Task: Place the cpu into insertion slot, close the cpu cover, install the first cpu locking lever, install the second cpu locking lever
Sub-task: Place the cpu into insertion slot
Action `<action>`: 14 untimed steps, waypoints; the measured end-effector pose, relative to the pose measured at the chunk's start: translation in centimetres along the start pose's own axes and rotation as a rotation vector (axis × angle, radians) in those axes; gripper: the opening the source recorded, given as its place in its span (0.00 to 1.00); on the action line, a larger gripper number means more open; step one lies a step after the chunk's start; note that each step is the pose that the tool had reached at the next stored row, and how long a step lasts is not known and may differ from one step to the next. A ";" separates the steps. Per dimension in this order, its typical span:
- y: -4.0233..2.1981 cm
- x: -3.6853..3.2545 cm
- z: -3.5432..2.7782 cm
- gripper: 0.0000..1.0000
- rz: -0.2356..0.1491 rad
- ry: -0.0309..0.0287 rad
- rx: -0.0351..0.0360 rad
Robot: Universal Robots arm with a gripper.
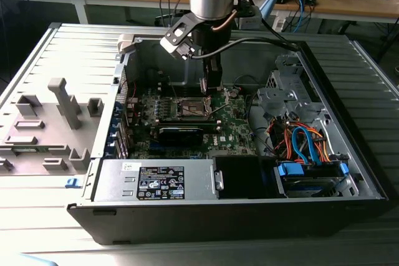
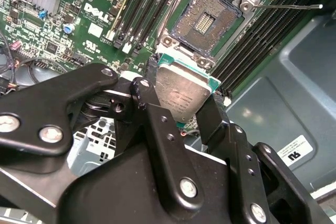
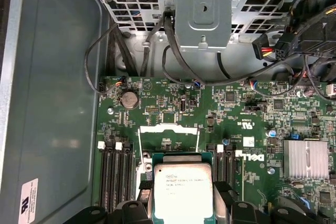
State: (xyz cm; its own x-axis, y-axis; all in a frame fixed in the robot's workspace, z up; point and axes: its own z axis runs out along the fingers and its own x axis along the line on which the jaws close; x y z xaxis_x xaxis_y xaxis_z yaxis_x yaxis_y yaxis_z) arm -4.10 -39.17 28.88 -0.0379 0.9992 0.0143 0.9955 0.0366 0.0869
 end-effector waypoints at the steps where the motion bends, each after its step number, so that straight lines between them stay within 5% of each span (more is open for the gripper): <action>1: 0.00 0.02 0.01 0.55 0.000 -0.0001 0.0000; 14: -0.05 0.01 0.32 0.55 0.000 0.0000 0.0000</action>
State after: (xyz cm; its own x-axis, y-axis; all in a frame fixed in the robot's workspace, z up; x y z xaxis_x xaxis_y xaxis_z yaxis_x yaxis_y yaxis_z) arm -4.13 -39.15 28.55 -0.0378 0.9992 0.0143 0.9956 0.0365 0.0869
